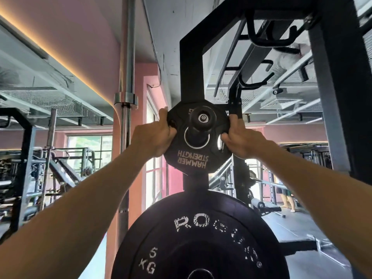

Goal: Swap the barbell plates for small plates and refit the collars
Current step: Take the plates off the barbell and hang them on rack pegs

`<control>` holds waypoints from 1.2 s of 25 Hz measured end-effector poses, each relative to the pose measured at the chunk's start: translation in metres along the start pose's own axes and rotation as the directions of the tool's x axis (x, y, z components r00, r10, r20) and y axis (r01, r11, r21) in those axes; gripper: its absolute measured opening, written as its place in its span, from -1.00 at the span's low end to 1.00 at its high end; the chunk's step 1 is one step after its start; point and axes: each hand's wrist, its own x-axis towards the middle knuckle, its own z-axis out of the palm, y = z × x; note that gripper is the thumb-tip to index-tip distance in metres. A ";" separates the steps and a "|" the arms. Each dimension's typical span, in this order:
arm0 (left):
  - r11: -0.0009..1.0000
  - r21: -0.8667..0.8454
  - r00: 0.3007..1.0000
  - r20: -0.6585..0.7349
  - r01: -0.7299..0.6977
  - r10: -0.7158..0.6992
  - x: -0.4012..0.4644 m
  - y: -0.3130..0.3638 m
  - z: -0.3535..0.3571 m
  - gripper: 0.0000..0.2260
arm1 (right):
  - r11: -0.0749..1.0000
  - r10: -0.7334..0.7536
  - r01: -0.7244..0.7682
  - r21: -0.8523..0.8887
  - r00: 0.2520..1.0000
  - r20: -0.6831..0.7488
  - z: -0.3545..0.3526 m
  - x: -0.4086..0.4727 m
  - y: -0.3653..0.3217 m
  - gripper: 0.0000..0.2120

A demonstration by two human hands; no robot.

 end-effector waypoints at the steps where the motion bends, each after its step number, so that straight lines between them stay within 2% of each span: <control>1: 0.999 0.037 1.000 -0.004 -0.002 0.003 0.001 -0.001 0.008 -0.64 | 1.000 -0.005 0.005 -0.009 1.000 0.008 0.005 0.004 0.001 -0.65; 4: 0.997 0.075 0.999 -0.030 0.020 -0.018 0.005 -0.005 0.025 -0.65 | 1.000 0.001 -0.001 0.003 1.000 0.009 0.013 0.013 0.006 -0.65; 7: 0.998 0.057 1.000 -0.020 0.025 -0.024 0.006 -0.005 0.027 -0.66 | 0.998 0.034 -0.033 -0.056 0.999 0.028 0.012 0.014 0.004 -0.62; 9: 0.996 -0.081 0.997 0.071 0.040 -0.035 0.003 -0.005 0.022 -0.67 | 0.996 0.076 -0.074 -0.044 0.995 0.066 0.010 0.008 -0.004 -0.61; 11: 0.952 -0.293 0.979 0.204 0.092 -0.032 -0.009 -0.004 0.015 -0.65 | 0.991 0.084 -0.095 0.093 0.990 0.112 0.013 -0.005 -0.011 -0.56; 12: 0.928 -0.347 0.963 0.265 0.137 -0.044 -0.020 -0.004 0.011 -0.62 | 0.981 0.068 -0.090 0.171 0.989 0.128 0.014 -0.014 -0.013 -0.54; 14: 0.925 -0.322 0.921 0.385 0.199 -0.064 -0.050 -0.005 0.007 -0.54 | 0.954 0.057 -0.098 0.283 0.987 0.151 0.015 -0.032 -0.007 -0.44; 15: 0.943 -0.267 0.892 0.447 0.200 -0.063 -0.067 -0.007 0.006 -0.51 | 0.956 0.052 -0.106 0.275 0.979 0.197 0.014 -0.042 -0.002 -0.37; 17: 0.985 -0.122 0.854 0.519 0.120 -0.040 -0.099 -0.006 -0.001 -0.52 | 0.975 0.032 -0.102 0.197 0.943 0.330 0.011 -0.065 0.006 -0.27; 18: 0.993 -0.083 0.859 0.512 0.083 -0.029 -0.114 -0.001 -0.006 -0.52 | 0.977 0.033 -0.111 0.181 0.921 0.387 0.009 -0.078 0.010 -0.21; 21: 0.990 -0.102 0.851 0.524 0.097 -0.029 -0.144 0.025 -0.029 -0.46 | 0.978 0.041 -0.129 0.162 0.887 0.460 -0.002 -0.119 0.015 -0.17; 23: 0.988 -0.092 0.787 0.615 0.124 -0.041 -0.159 0.046 -0.045 -0.38 | 0.984 0.020 -0.104 0.147 0.872 0.489 -0.016 -0.144 0.019 -0.20; 25: 0.982 -0.116 0.757 0.653 0.147 -0.036 -0.176 0.067 -0.066 -0.33 | 0.987 -0.001 -0.077 0.138 0.872 0.490 -0.035 -0.167 0.022 -0.23; 28: 0.963 -0.176 0.793 0.607 0.204 -0.057 -0.201 0.106 -0.104 -0.42 | 0.981 -0.023 -0.075 0.177 0.867 0.497 -0.064 -0.209 0.032 -0.23; 30: 0.958 -0.194 0.796 0.603 0.212 -0.054 -0.218 0.130 -0.131 -0.47 | 0.981 -0.041 -0.063 0.185 0.860 0.509 -0.077 -0.238 0.038 -0.13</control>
